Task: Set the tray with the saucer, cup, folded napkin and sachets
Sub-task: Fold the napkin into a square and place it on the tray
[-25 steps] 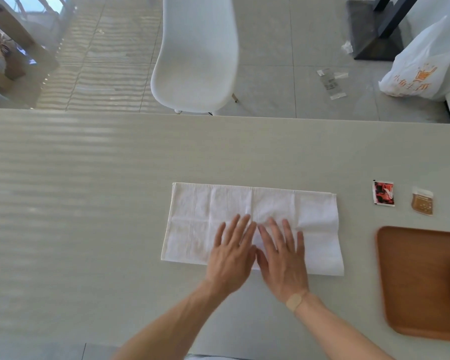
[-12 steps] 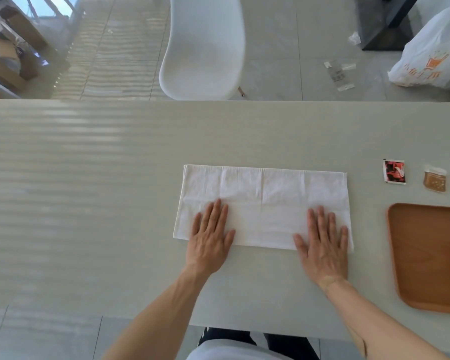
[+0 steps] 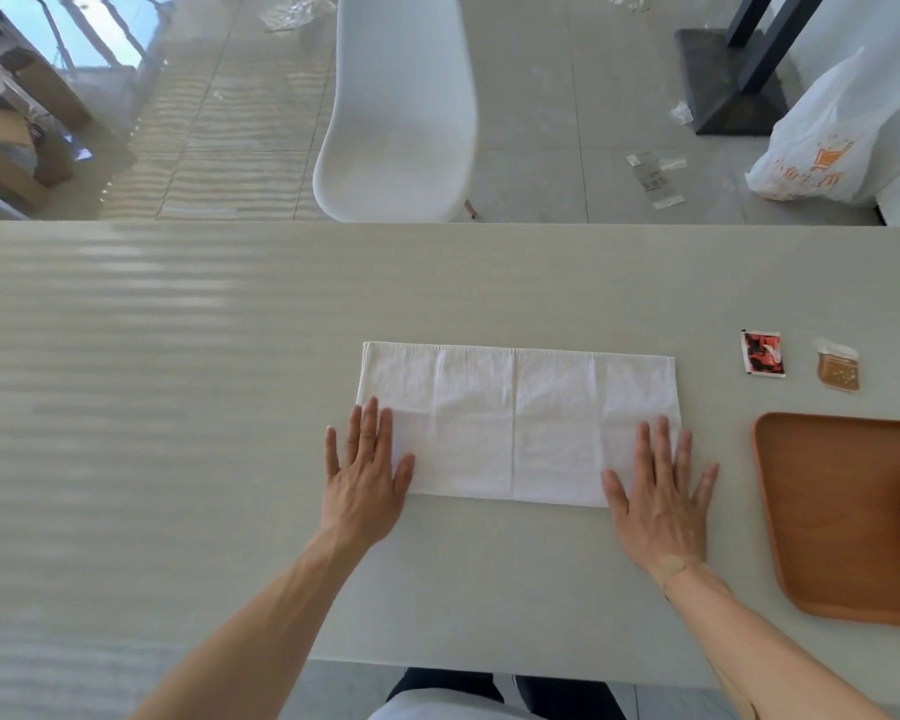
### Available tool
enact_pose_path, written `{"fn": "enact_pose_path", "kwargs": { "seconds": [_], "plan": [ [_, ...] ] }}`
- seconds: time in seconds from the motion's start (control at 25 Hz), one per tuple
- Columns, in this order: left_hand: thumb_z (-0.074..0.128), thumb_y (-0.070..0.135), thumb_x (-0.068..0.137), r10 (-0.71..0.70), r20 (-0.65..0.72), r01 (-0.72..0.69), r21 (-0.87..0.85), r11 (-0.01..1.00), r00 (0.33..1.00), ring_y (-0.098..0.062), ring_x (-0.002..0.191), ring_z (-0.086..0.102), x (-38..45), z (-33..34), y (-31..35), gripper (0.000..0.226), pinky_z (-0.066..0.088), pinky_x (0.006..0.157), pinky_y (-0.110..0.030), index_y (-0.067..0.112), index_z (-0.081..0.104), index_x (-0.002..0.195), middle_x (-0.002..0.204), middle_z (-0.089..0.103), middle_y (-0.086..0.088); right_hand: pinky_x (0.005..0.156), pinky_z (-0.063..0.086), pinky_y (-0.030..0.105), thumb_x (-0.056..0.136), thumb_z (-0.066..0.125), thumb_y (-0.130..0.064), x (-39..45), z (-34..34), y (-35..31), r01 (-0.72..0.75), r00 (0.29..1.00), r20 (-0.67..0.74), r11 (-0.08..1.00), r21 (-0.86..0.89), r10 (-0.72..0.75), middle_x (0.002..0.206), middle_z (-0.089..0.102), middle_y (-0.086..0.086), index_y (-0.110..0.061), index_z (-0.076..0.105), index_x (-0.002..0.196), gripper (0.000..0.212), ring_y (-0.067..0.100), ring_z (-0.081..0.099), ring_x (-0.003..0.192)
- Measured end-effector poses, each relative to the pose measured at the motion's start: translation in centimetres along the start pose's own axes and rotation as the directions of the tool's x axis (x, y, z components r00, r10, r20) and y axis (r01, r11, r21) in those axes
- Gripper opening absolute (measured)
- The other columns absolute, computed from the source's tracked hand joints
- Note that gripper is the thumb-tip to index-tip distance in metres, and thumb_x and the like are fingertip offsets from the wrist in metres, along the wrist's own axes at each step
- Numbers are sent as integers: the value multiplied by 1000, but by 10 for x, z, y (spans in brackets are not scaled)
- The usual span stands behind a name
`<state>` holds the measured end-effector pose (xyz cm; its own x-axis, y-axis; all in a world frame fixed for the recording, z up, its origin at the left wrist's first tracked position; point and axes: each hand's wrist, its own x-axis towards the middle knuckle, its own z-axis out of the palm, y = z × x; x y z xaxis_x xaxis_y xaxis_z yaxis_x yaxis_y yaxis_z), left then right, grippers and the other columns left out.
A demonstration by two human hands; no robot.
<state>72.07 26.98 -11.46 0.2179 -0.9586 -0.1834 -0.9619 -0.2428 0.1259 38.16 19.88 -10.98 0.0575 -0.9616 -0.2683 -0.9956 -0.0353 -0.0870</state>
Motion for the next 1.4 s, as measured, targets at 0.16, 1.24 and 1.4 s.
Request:
{"fn": "enact_pose_path", "kwargs": {
  "seconds": [0.16,1.24,1.4],
  "plan": [
    [24,43,103,279,-76,-283,-54,958,957,-20,151,-2,52,-6,67,61,6,123,-44,16,12,156,165,4,-3,121,1,49,98,14,-49,39,-8,-67,280,958,-73,959,27,-278,163,-6,-1,-21,-1,154,64,23,-13,149],
    [59,51,89,-371,-37,350,-259,900,928,-36,123,43,49,-20,-27,82,40,96,-49,15,21,152,142,41,-12,115,16,60,91,17,-58,20,10,29,-61,992,-99,988,145,76,161,16,14,-26,15,153,70,39,15,146],
    [63,32,85,-546,196,568,-463,680,814,-30,91,53,59,-38,-3,69,46,76,-39,16,30,144,130,38,-10,118,9,56,91,8,-61,-11,17,33,-98,994,-39,991,90,102,162,12,7,-23,15,153,73,34,8,148]
  ]
}}
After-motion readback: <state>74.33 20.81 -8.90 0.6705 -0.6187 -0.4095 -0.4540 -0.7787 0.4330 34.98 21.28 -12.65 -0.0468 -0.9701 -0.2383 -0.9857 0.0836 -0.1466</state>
